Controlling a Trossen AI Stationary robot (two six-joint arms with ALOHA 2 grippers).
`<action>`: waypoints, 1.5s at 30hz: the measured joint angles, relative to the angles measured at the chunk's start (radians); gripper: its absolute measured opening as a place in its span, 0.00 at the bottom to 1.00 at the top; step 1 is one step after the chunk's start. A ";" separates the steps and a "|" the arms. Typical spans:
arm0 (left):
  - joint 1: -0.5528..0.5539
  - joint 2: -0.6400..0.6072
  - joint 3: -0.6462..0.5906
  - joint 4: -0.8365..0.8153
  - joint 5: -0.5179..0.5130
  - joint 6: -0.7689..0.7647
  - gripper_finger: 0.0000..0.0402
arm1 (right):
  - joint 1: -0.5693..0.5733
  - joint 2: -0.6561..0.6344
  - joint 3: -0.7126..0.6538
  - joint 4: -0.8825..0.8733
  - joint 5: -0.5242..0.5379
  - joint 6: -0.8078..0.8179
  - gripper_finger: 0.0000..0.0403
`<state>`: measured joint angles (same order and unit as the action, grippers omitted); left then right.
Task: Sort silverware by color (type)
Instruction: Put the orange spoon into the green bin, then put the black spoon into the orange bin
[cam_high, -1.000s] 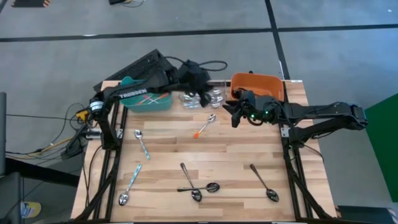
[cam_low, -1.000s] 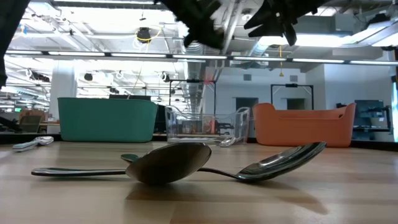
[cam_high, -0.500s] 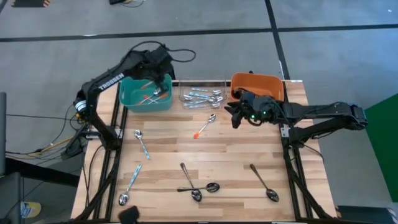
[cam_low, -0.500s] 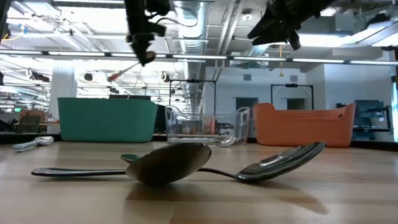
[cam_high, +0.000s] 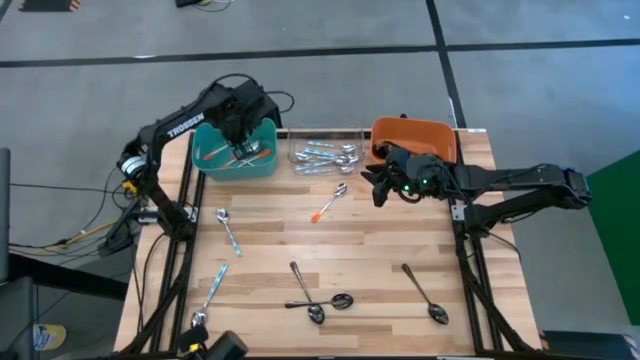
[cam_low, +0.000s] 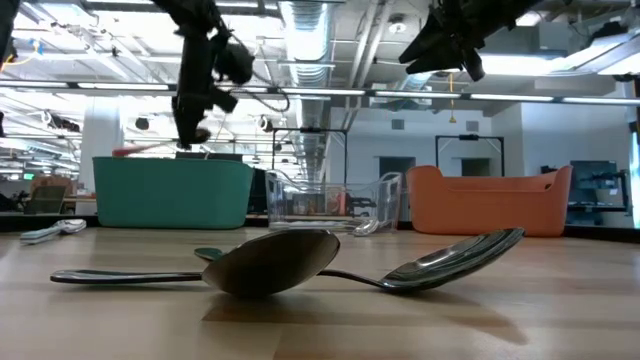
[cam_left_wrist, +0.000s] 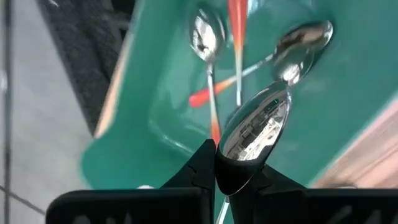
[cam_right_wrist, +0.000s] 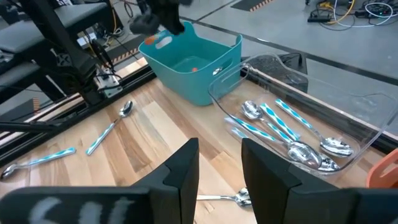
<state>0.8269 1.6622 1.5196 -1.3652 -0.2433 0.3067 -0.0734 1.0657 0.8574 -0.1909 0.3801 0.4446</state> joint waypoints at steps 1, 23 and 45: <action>0.003 0.000 -0.029 0.027 0.012 0.003 0.02 | 0.000 0.000 0.000 0.000 0.000 0.000 0.35; 0.005 0.000 -0.217 0.249 0.130 -0.023 0.16 | -0.008 0.000 0.000 0.005 0.006 0.002 0.35; -0.182 0.000 0.125 0.129 0.165 -0.046 0.41 | -0.008 0.002 0.000 0.001 0.006 0.023 0.35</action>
<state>0.6449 1.6623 1.6445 -1.2360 -0.0780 0.2607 -0.0814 1.0679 0.8574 -0.1896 0.3863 0.4679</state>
